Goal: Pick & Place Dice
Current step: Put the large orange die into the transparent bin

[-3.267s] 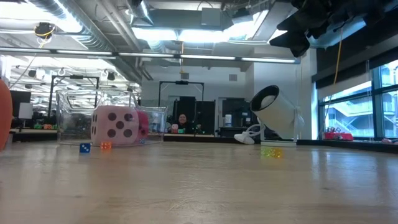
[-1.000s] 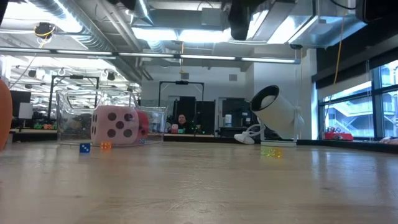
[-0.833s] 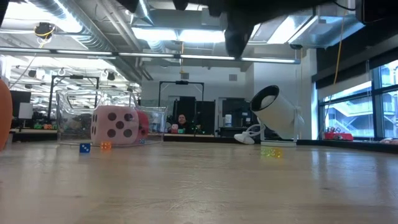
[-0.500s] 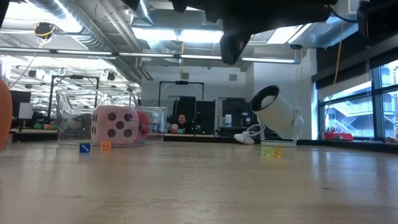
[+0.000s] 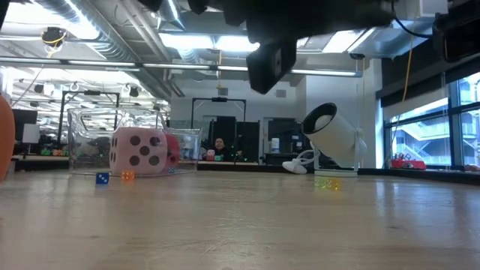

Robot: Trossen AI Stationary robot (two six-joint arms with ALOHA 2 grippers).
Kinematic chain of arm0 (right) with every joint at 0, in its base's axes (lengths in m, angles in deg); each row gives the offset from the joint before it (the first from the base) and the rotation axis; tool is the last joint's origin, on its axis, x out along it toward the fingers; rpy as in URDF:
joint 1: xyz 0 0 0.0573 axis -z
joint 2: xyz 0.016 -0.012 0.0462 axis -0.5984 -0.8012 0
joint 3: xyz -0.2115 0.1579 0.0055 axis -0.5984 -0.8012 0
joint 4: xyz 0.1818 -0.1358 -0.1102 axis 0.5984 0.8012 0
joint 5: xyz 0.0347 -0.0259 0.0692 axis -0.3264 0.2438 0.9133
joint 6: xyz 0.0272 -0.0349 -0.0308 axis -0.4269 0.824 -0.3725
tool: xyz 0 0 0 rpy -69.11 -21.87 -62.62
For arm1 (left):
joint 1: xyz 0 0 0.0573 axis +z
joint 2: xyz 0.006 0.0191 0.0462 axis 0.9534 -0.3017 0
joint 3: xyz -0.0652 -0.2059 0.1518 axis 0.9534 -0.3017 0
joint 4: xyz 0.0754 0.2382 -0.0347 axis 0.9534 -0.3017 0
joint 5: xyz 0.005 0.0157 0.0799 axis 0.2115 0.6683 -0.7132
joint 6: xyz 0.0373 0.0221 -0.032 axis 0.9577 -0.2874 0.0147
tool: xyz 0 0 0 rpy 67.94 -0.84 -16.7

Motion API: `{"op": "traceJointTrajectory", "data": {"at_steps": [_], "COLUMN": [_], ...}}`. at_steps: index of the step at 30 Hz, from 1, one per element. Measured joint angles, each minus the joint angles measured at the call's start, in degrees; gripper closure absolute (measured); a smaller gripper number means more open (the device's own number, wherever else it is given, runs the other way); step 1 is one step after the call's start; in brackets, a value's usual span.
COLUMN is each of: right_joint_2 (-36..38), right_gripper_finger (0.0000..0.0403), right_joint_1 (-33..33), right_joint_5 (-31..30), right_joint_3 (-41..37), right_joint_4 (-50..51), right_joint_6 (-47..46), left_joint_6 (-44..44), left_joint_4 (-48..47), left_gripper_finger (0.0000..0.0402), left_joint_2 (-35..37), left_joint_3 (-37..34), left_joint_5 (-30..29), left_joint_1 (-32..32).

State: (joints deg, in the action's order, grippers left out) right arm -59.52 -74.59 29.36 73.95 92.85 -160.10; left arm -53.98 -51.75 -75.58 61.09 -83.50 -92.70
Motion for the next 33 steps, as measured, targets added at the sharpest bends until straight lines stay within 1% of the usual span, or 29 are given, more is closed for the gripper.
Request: {"op": "traceJointTrajectory", "data": {"at_steps": [11, 13, 15, 17, 19, 24, 33], "right_joint_2": [0.0, 0.0, 0.0, -0.4, -0.7, -2.3, -6.6], "right_gripper_finger": [0.016, 0.016, 0.016, 0.016, 0.016, 0.016, 0.016], "right_joint_1": [0.0, -0.1, -0.3, -0.5, -0.8, -0.9, -1.4], "right_joint_5": [-1.0, -1.7, -1.6, -1.8, -2.1, -2.1, -1.7], "right_joint_3": [0.0, 0.0, 0.0, 0.0, 0.0, 0.0, 0.0], "right_joint_4": [-1.0, -1.0, -1.0, -1.1, -1.3, -3.3, -5.3], "right_joint_6": [-0.9, -1.0, -1.1, -1.3, -1.3, -1.3, -1.3], "left_joint_6": [-0.2, -0.3, -0.6, -0.8, -1.1, -2.7, -2.7], "left_joint_4": [-0.8, -0.6, 0.2, 1.9, 4.5, 5.1, 5.2], "left_gripper_finger": [0.0367, 0.0369, 0.0371, 0.0373, 0.0375, 0.0375, 0.0377], "left_joint_2": [-0.3, -1.0, -2.3, -3.4, -4.1, -4.2, -4.3], "left_joint_3": [0.0, 0.0, 0.0, 0.0, 0.0, 0.0, 0.0], "left_joint_5": [0.1, 1.1, 3.4, 5.8, 6.9, 6.7, 7.5], "left_joint_1": [-0.2, -0.3, -0.1, 0.2, 0.8, 1.8, 1.4]}}
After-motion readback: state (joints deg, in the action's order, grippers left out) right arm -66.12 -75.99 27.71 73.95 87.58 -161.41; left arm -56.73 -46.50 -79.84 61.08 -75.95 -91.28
